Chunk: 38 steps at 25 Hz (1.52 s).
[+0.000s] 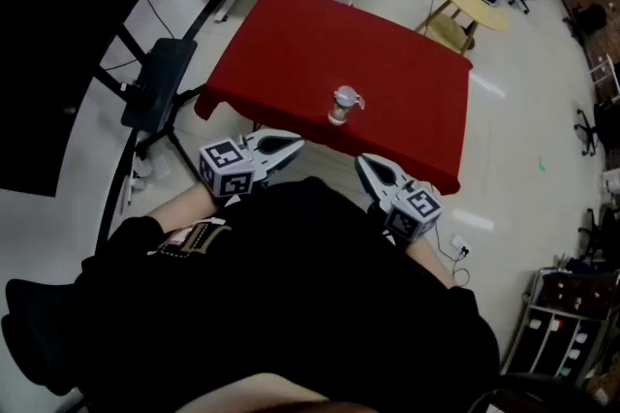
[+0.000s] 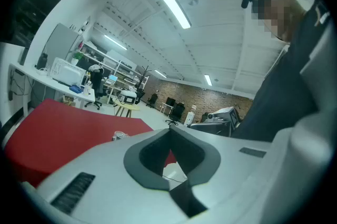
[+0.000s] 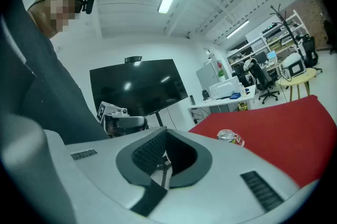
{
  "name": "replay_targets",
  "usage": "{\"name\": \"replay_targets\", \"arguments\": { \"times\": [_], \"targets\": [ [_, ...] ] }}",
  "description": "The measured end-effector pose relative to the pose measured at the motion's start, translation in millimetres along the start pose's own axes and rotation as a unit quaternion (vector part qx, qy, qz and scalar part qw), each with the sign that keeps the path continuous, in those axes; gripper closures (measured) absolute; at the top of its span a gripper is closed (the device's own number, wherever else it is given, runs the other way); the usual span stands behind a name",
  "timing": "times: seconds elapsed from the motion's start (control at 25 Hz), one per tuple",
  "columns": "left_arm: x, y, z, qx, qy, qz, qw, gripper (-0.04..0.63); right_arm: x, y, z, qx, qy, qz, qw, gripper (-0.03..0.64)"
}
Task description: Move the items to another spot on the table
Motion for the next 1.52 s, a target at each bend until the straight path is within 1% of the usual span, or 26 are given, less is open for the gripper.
{"name": "replay_targets", "arguments": {
  "times": [0.24,0.36,0.56,0.72,0.76,0.8,0.84,0.96,1.04,1.08,1.12,1.16,1.24,1.32,1.52],
  "targets": [
    [-5,24,-14,0.028,-0.001,0.001,0.9996,0.603,8,-11,-10,-0.001,0.003,0.001,1.0,0.627],
    [-14,39,-26,0.039,0.01,-0.004,0.9992,0.604,6,-20,-15,-0.005,0.012,0.001,1.0,0.627],
    [-38,74,-52,0.066,0.049,-0.018,0.9965,0.603,2,-37,-25,-0.013,0.014,0.001,1.0,0.627],
    [-69,108,-82,0.083,0.102,-0.058,0.9897,0.603,-7,-49,-28,-0.022,0.013,-0.016,1.0,0.627],
    [-78,118,-91,0.085,0.112,-0.062,0.9881,0.602,-10,-52,-28,-0.023,0.018,-0.022,0.999,0.627],
    [-85,127,-100,0.086,0.122,-0.062,0.9868,0.563,-13,-54,-29,-0.025,0.025,-0.029,0.999,0.627],
    [-92,136,-109,0.088,0.133,-0.061,0.9853,0.502,-16,-55,-30,-0.026,0.033,-0.035,0.998,0.627],
    [-118,164,-133,0.102,0.171,-0.057,0.9783,0.398,-23,-59,-33,-0.035,0.05,-0.044,0.997,0.627],
    [-132,182,-151,0.117,0.191,-0.056,0.9729,0.32,-23,-63,-34,-0.039,0.048,-0.04,0.997,0.627],
    [-136,190,-160,0.125,0.199,-0.057,0.9705,0.27,-21,-66,-35,-0.04,0.042,-0.037,0.998,0.627],
    [-139,197,-170,0.132,0.203,-0.056,0.9688,0.243,-18,-68,-35,-0.041,0.042,-0.036,0.998,0.627],
    [-141,202,-180,0.137,0.204,-0.054,0.968,0.224,-17,-70,-33,-0.043,0.047,-0.037,0.997,0.627],
    [-141,208,-201,0.138,0.201,-0.052,0.9683,0.212,-16,-73,-28,-0.051,0.062,-0.045,0.996,0.627],
    [-141,209,-221,0.138,0.202,-0.063,0.9674,0.211,-15,-77,-21,-0.058,0.059,-0.051,0.995,0.627],
    [-142,217,-254,0.162,0.203,-0.097,0.9608,0.213,-7,-93,3,-0.066,0.045,-0.048,0.996,0.627]
  ]
}}
Point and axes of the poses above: the fingertips, and each gripper's own axes: z backward along the fingers, y to its left, x out of its top, the point moved 10 cm from there along z, backward along the fingers, and after that the axes turned 2 degrees about -z, right-handed, at the moved point
